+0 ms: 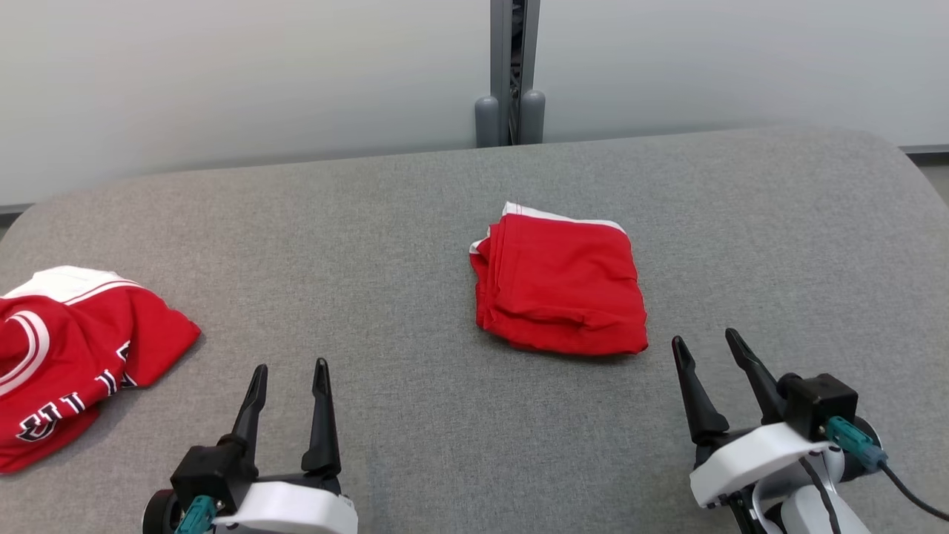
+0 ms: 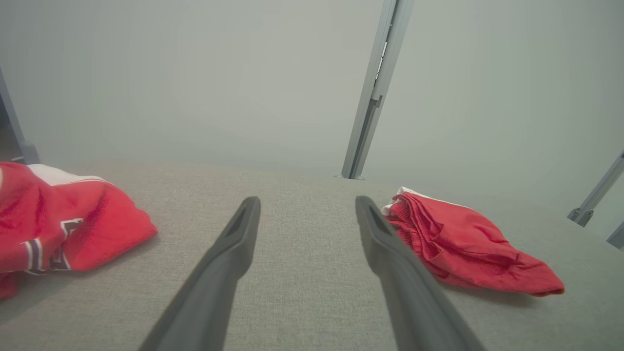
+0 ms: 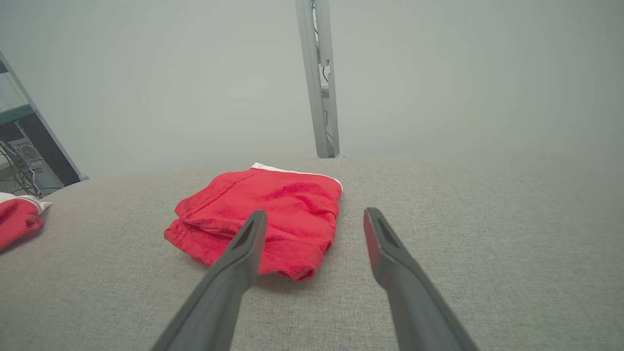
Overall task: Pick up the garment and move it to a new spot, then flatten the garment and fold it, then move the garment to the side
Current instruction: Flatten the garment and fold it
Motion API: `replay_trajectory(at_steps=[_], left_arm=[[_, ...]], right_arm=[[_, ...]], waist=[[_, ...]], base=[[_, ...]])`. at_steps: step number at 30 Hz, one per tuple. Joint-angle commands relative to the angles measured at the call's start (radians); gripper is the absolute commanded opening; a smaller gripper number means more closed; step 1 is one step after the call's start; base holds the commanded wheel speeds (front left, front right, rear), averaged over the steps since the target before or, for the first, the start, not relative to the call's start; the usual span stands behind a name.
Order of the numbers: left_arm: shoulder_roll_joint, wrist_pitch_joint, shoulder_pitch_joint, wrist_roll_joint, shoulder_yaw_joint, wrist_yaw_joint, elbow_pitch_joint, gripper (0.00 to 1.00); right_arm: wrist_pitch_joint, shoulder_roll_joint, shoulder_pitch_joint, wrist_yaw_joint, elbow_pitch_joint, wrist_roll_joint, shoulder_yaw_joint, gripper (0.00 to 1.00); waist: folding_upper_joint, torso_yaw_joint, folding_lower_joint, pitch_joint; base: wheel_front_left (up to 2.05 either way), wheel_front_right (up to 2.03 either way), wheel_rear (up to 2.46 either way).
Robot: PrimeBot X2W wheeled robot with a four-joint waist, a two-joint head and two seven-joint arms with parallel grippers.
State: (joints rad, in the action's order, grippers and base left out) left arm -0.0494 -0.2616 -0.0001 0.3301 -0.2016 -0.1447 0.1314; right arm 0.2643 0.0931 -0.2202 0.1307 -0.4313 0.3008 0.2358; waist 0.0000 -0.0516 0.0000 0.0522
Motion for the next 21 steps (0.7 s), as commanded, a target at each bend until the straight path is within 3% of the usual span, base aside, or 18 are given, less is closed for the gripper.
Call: replay_trajectory(at_steps=[1,11,21], left_arm=[[-0.004,-0.003,0.011,-0.009,0.009,0.002,-0.003,1.0],[-0.003,-0.003,0.081,-0.121,0.009,0.003,-0.043,1.0],[-0.003,-0.003,0.13,-0.173,0.01,0.022,-0.043,1.0]], right_arm=[[0.002,-0.003,0.016,0.0,0.014,-0.006,-0.008,1.0],[0.002,-0.015,0.125,0.0,0.12,-0.067,-0.021,1.0],[0.002,0.002,0.165,0.0,0.136,-0.055,-0.009,1.0]], waist=[[0.0,-0.002,0.0,-0.011],[0.0,0.006,0.0,-0.055],[0.0,0.016,0.0,-0.076]], base=[[0.0,0.0,0.0],[0.0,0.0,0.0],[0.0,0.0,0.0]])
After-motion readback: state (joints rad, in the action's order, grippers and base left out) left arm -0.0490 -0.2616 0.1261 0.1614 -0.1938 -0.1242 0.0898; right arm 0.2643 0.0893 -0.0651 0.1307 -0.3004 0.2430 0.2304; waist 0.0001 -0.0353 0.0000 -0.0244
